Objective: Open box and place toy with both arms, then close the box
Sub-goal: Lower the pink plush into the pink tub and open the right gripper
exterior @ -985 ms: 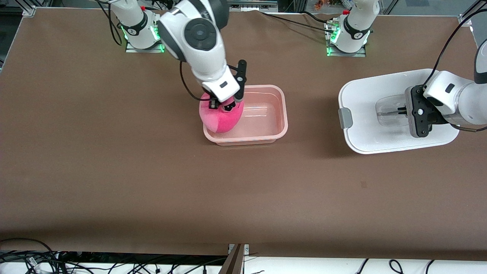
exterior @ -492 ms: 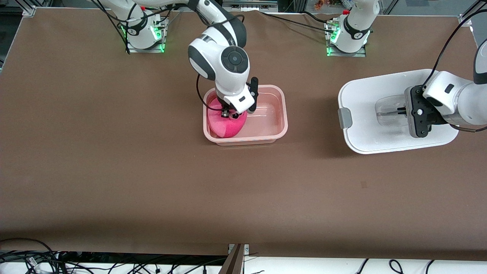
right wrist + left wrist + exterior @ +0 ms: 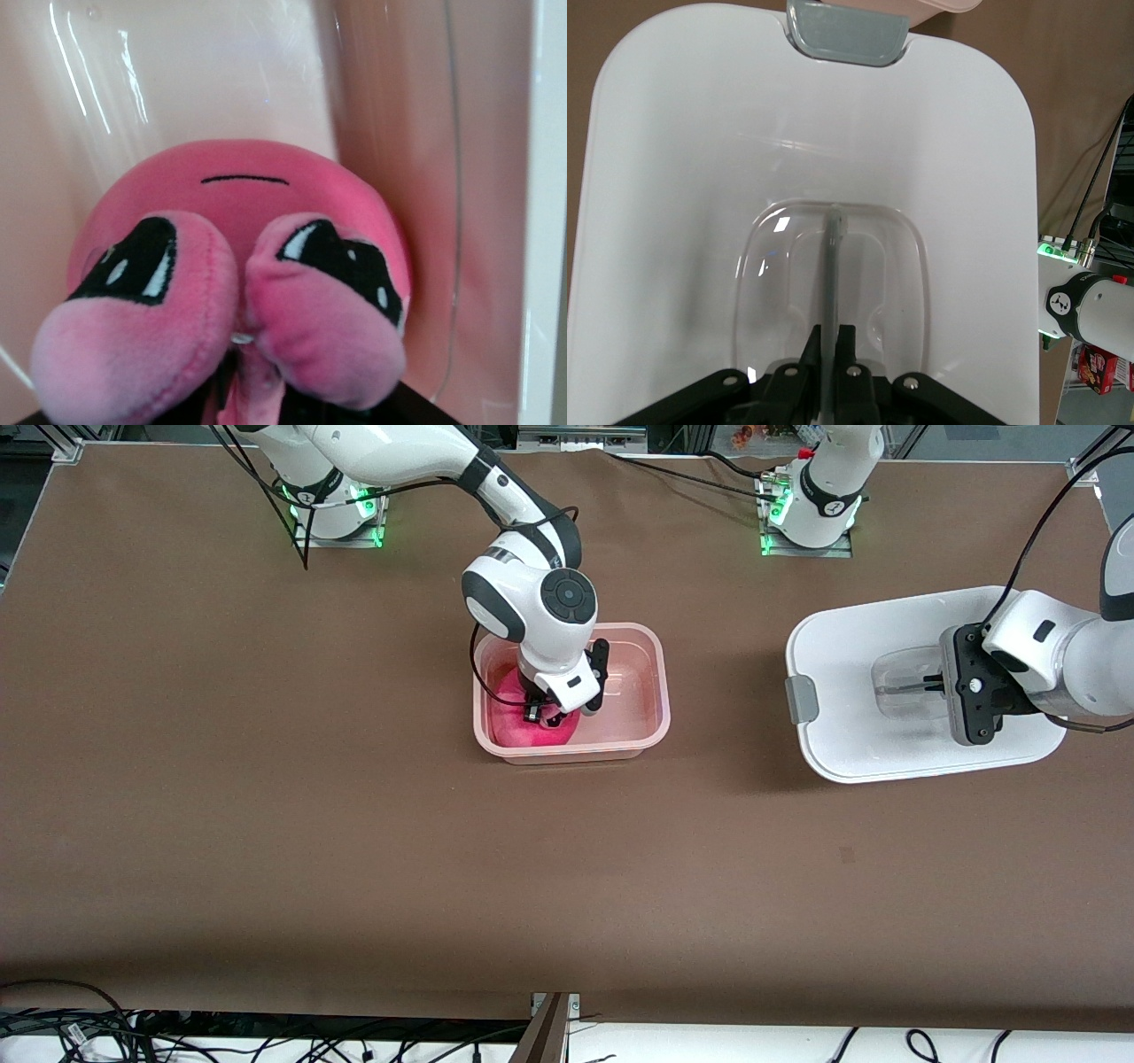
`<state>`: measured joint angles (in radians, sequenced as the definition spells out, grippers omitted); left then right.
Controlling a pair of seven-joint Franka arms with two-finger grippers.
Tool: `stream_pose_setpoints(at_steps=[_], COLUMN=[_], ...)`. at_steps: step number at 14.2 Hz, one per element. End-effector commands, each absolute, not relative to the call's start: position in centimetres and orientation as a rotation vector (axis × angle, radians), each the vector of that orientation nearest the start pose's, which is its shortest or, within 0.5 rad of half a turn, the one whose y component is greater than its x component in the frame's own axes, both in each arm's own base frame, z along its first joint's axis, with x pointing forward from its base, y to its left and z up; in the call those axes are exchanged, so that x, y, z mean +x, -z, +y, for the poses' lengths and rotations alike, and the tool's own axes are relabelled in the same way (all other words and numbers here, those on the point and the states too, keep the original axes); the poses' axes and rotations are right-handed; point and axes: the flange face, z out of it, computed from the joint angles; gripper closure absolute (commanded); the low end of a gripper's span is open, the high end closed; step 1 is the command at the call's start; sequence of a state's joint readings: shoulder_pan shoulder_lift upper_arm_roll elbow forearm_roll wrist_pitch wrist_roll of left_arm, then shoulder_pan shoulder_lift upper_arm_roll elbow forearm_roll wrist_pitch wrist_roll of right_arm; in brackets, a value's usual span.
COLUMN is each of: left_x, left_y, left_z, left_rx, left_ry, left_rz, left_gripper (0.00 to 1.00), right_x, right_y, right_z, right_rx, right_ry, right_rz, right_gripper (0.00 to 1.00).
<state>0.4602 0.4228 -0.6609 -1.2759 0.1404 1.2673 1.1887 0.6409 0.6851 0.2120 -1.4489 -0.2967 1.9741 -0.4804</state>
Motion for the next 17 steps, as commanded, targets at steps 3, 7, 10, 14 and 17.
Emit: stream_pose_setpoints(at_steps=[3,7,10,14,17], left_x=[62.1,62.1,62.1,62.1,62.2], left_y=[-53.4,-52.9,-52.9,-52.9,-52.6], left_z=[-3.7,-5.8,-6.8,-7.6,-11.0], left_rx=[-2.574,-2.562,-2.541,-2.537,-2.471], left_ry=[-0.413,-0.400,-0.383,-0.379,-0.336], left_rz=[2.183,2.245,2.259,2.270,2.315], left_gripper=[1.00,1.00,1.00,1.00,1.00], right_x=[49.0,48.5,48.8,50.1,53.6], right_y=[-28.3,-28.6,-31.4,-41.2,-48.5], right_z=[54.3,56.0,54.5,49.7,41.7], right_rx=[-2.574,-2.604,-2.649,-2.721,-2.831], right_ry=[0.093,0.211,0.123,0.036,0.047], right_rz=[-1.864,-1.722,-1.712,-1.570,-1.396], right_gripper=[0.00,0.00,0.00,0.00,0.00])
